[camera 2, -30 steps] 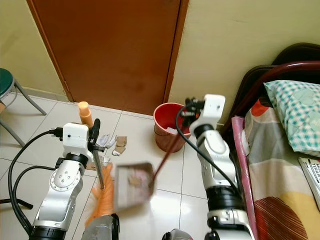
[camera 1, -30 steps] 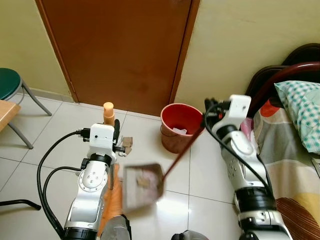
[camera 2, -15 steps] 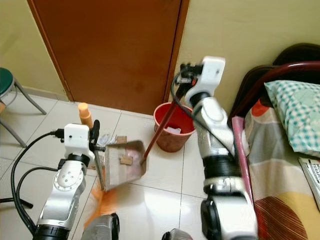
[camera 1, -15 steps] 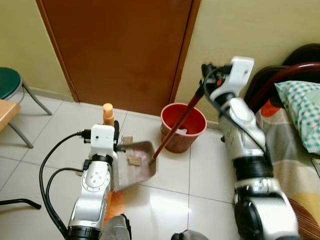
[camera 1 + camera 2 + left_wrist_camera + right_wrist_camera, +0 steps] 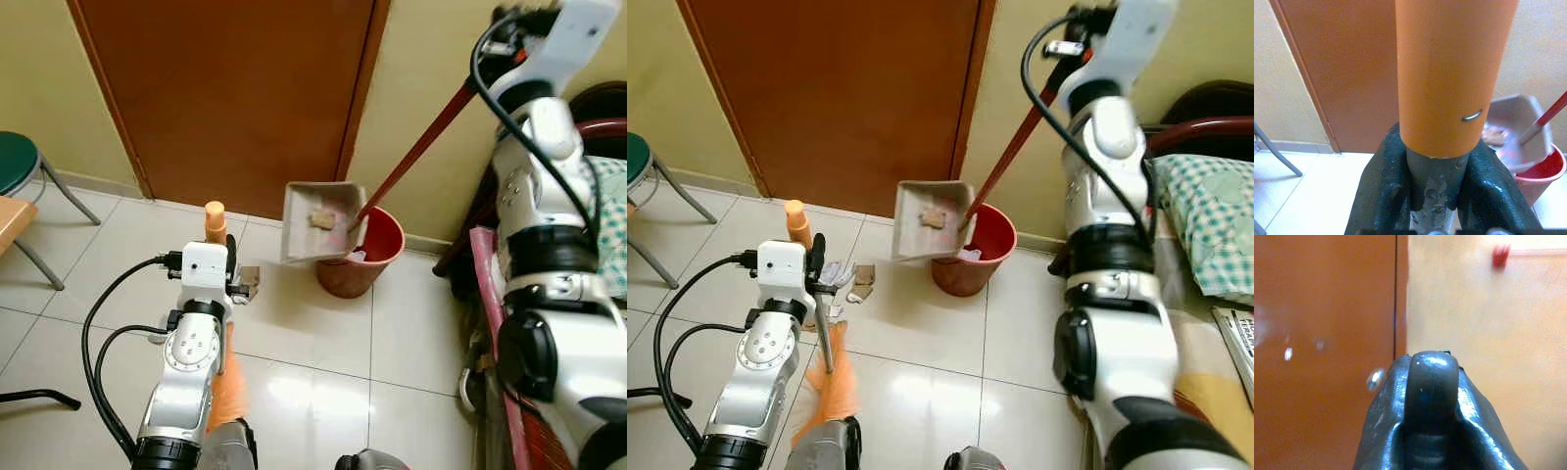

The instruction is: Sweep floor

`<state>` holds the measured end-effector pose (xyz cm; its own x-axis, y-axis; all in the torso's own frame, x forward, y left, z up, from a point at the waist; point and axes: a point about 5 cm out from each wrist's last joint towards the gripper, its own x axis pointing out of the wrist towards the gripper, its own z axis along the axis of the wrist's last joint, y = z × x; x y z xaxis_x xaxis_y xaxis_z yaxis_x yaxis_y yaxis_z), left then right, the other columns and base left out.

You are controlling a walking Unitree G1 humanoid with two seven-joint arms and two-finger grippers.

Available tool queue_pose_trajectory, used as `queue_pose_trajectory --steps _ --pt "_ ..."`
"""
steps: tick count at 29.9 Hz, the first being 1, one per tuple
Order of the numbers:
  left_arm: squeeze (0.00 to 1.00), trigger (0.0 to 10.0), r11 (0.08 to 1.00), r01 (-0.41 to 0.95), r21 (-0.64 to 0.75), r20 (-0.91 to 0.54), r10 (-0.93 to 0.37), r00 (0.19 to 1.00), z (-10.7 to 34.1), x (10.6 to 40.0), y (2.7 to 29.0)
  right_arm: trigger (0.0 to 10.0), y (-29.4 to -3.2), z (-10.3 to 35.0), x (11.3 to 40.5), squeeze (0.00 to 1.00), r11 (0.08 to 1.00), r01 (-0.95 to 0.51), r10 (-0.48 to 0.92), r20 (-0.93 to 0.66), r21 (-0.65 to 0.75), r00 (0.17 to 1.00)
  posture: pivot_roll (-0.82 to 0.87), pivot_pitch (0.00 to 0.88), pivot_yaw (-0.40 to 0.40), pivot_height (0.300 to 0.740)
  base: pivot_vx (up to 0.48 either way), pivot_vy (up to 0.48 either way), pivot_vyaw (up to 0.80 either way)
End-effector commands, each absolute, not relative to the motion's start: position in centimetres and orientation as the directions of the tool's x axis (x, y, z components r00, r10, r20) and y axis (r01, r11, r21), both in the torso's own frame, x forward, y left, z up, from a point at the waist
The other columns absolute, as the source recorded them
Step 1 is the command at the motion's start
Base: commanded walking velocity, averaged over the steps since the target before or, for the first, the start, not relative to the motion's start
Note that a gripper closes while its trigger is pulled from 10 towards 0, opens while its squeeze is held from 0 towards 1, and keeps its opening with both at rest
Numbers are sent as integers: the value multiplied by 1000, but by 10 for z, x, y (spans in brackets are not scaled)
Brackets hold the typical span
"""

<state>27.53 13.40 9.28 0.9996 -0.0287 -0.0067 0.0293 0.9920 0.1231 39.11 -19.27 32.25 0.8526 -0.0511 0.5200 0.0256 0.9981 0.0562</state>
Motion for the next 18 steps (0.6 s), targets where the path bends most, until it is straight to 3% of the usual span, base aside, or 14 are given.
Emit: queue_pose_trajectory --steps 1,4,8,10,14,15,18 --pt "0 10000 993 44 111 -26 -41 999 91 277 131 10000 -193 346 386 0 999 48 -48 612 16 789 61 52 -80 740 0 0 0" --pt "0 10000 993 35 111 -27 -32 999 91 277 133 10000 -186 347 388 0 998 47 -19 623 -29 782 69 53 -75 740 0 0 0" --pt "0 10000 993 39 112 -32 -36 999 90 275 132 10000 -160 353 388 0 988 24 84 666 -151 741 79 55 -72 740 0 0 0" --pt "0 10000 993 44 111 -34 -40 999 89 274 131 10000 -135 350 384 0 954 16 201 682 -298 703 79 56 -70 740 0 0 0" --pt "0 10000 993 46 111 -35 -42 999 89 275 130 10000 -119 341 382 0 921 2 284 677 -389 679 79 56 -71 740 0 0 0" --pt "0 10000 993 48 110 -34 -45 998 90 275 129 10000 -104 324 380 0 866 4 374 654 -500 658 80 56 -71 740 0 0 0" --pt "0 10000 993 51 109 -33 -48 998 90 276 128 10000 -86 299 374 0 770 2 497 601 -638 626 80 56 -71 740 0 0 0"
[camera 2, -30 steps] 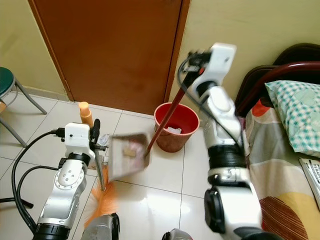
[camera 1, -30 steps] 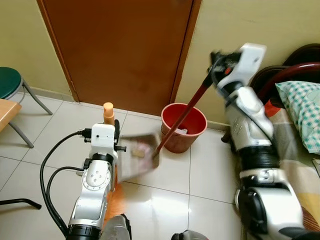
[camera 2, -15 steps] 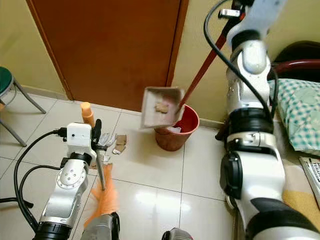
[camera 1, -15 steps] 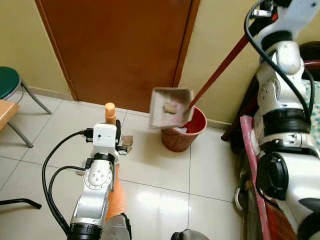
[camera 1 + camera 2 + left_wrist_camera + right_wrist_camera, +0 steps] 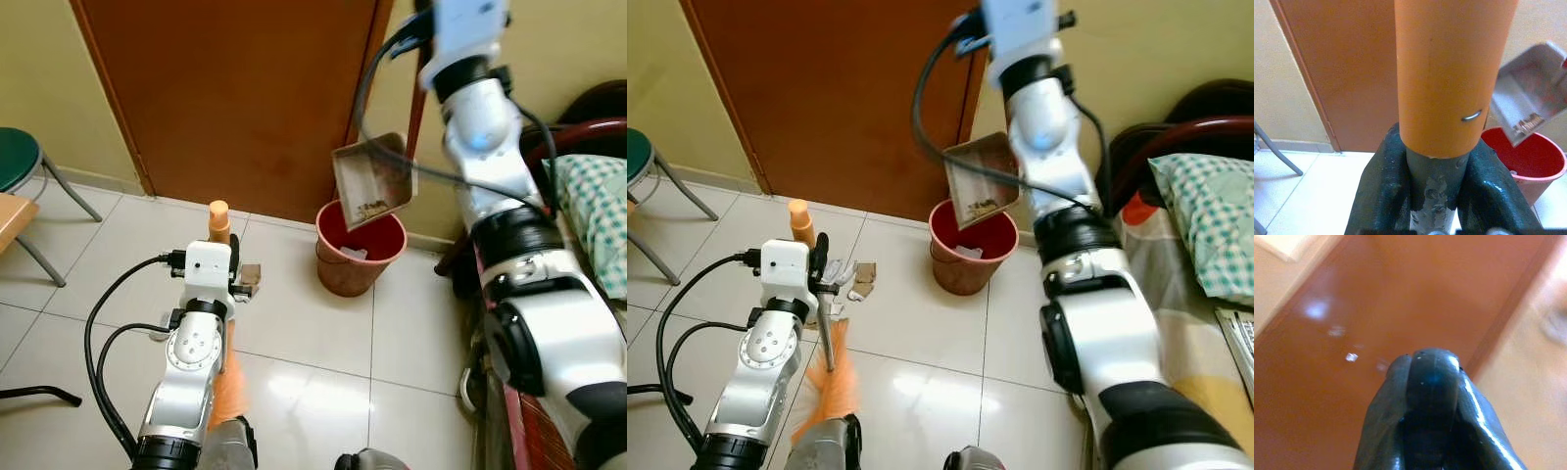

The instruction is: Sweep floor

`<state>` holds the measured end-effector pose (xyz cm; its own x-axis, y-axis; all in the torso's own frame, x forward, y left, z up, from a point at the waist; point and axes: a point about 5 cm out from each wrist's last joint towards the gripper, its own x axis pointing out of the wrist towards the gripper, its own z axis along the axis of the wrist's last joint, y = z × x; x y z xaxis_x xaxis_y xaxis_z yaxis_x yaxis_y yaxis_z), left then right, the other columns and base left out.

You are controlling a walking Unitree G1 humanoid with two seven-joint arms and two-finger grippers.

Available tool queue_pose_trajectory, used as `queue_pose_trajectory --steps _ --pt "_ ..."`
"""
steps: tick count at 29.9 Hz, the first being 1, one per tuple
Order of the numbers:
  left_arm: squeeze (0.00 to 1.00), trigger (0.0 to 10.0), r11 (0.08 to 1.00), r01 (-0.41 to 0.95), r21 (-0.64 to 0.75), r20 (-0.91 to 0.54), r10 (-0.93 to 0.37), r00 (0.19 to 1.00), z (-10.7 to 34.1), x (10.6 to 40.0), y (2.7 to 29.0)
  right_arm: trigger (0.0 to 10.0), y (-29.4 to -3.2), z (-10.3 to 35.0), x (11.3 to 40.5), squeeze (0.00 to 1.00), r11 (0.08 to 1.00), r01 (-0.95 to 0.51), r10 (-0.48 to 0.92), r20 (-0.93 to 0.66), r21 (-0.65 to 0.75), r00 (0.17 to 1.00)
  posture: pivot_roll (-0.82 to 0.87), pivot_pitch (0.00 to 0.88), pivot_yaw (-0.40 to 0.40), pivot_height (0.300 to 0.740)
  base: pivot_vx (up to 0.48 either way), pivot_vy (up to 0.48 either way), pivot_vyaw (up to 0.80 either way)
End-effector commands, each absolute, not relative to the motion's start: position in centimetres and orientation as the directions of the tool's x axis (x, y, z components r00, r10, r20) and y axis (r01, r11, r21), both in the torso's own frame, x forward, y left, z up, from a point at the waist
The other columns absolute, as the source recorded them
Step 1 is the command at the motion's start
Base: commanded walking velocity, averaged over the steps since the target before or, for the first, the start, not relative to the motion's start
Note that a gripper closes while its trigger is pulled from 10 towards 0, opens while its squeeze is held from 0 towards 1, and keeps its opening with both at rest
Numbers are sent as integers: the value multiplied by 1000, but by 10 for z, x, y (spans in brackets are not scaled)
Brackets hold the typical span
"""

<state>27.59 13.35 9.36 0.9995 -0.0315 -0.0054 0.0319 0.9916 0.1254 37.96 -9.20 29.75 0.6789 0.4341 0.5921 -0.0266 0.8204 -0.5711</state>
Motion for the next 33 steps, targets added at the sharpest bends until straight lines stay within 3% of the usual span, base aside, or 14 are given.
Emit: queue_pose_trajectory --steps 1,9,13,16,19,24,28,29,33 --pt "0 10000 993 53 109 -33 -49 998 90 276 128 10000 -79 283 372 0 729 -15 544 565 -684 620 80 58 -72 740 0 0 0" --pt "0 10000 992 62 110 -33 -58 998 90 277 126 10000 -61 235 364 0 567 -95 683 402 -818 610 77 58 -72 740 0 0 0" --pt "0 10000 992 60 109 -29 -58 998 91 279 125 10000 -57 232 360 0 568 -88 698 422 -818 578 76 56 -73 740 0 0 0" --pt "0 10000 992 57 108 -24 -55 998 92 279 125 10000 -57 255 358 0 668 -66 649 536 -742 540 76 52 -75 740 0 0 0" --pt "0 10000 993 52 108 -17 -51 999 93 280 125 10000 -56 291 353 0 833 -95 508 686 -545 521 77 51 -78 740 0 0 0" --pt "0 10000 993 45 106 -13 -43 999 93 280 124 10000 -48 307 342 0 869 -133 477 735 -477 482 74 53 -80 740 0 0 0" --pt "0 10000 993 45 108 -14 -44 999 92 279 124 10000 -45 299 342 0 892 -238 450 710 -384 541 73 56 -85 740 0 0 0" --pt "0 10000 993 43 109 -15 -42 999 92 278 124 10000 -48 285 341 0 895 -289 447 670 -340 593 72 59 -88 740 0 0 0" --pt "0 10000 993 37 109 -18 -35 999 90 277 126 10000 -55 266 339 0 901 -335 433 608 -275 666 69 63 -93 740 0 0 0"
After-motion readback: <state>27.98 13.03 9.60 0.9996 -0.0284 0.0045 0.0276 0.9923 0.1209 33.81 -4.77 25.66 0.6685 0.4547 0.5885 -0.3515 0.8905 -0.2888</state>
